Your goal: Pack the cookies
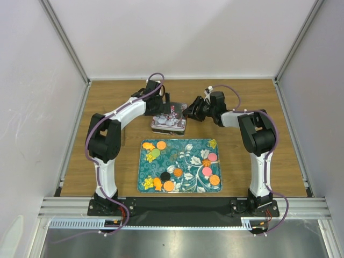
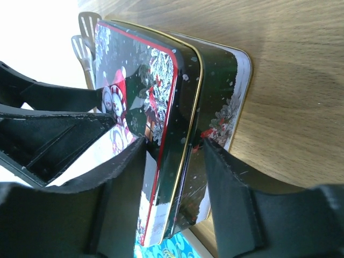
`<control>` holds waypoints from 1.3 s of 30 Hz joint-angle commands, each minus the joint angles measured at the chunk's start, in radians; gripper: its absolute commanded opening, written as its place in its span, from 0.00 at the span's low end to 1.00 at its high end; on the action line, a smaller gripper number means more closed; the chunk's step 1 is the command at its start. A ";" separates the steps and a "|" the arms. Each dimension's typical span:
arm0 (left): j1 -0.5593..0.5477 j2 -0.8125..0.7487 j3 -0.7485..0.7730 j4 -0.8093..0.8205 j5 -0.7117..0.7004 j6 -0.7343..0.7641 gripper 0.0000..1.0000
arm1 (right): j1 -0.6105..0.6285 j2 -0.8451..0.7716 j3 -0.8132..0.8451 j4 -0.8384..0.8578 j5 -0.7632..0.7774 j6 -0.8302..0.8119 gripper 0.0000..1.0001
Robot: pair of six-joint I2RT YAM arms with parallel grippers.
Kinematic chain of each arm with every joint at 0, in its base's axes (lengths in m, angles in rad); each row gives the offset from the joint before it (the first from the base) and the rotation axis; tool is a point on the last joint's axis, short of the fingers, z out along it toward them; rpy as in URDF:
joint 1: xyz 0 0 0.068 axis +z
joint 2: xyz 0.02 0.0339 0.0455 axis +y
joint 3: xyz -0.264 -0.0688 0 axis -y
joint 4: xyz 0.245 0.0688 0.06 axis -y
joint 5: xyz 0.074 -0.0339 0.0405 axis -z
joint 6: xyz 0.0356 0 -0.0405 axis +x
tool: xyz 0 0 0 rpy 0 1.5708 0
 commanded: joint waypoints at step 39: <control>-0.030 -0.017 -0.011 -0.055 -0.024 -0.024 0.97 | 0.050 -0.086 -0.158 0.050 -0.234 -0.026 0.77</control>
